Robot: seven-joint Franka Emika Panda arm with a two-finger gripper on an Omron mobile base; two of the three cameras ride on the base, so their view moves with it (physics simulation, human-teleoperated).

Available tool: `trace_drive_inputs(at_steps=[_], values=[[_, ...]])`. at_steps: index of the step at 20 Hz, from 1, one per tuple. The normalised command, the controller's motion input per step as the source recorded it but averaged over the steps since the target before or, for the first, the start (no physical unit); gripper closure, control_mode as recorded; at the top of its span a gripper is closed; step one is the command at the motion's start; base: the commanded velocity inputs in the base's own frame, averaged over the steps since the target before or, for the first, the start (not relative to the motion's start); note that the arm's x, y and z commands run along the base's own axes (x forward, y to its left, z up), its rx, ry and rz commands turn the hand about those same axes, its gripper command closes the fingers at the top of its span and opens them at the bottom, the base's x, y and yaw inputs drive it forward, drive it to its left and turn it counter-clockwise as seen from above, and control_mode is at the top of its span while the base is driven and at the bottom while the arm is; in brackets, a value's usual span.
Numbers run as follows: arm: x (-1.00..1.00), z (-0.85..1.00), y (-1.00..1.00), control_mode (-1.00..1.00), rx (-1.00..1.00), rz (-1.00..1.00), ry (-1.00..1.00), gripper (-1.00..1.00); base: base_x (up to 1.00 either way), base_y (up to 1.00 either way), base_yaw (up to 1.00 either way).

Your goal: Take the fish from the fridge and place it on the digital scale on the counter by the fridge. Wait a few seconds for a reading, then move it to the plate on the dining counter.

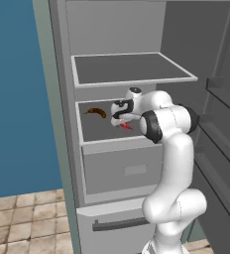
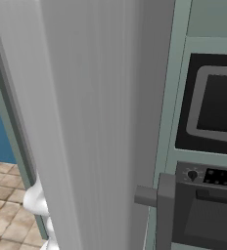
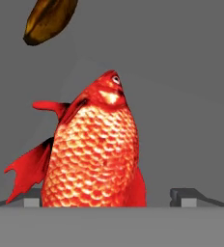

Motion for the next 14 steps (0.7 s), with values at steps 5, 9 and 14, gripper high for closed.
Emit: trace_drive_inputs(at_steps=[5,9,14], values=[[0.0,-0.18,0.0,-1.0,0.0,0.0,0.0,-1.0,0.0,0.0,0.0],[0.0,-0.19,0.0,-1.0,0.0,0.0,0.0,-1.0,0.0,0.0,0.0],[0.0,-0.17,0.0,-1.0,0.0,0.0,0.0,1.0,0.0,0.0,0.0]])
